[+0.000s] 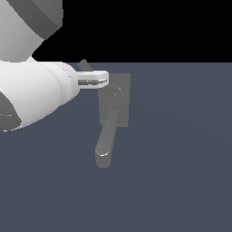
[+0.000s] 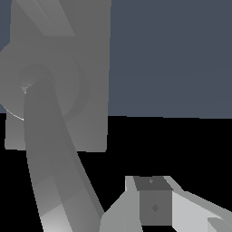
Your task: Turn on the faucet by rotating a designated handle.
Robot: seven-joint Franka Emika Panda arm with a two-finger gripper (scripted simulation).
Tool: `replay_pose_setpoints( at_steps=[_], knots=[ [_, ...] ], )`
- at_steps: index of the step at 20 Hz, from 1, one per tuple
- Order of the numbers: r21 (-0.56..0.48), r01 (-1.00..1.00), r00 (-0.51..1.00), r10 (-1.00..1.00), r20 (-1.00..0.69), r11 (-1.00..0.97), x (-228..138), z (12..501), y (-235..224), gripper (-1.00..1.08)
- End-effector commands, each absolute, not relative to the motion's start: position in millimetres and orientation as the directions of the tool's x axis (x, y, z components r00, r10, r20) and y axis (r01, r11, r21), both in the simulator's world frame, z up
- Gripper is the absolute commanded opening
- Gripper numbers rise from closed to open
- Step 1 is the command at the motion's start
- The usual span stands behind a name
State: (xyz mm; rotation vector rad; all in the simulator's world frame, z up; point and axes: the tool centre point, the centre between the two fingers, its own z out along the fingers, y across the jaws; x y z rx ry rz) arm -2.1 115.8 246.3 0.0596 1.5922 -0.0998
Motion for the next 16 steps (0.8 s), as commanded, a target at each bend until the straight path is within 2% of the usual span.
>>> replay_pose_setpoints(
  at_steps=[1,11,13,16],
  knots=[
    [-0.024,0.105,-0.011,-0.023,-1.000,0.994,-0.4,259.2,106.9,-1.00],
    [-0.022,0.103,-0.003,-0.022,-1.000,0.994,-2.2,287.1,82.5,-1.00],
    [-0.027,0.105,-0.030,-0.024,-0.999,0.994,-6.2,271.5,84.9,-1.00],
    [-0.026,0.105,-0.026,-0.023,-0.999,0.994,-6.7,276.4,74.3,-1.00]
  ],
)
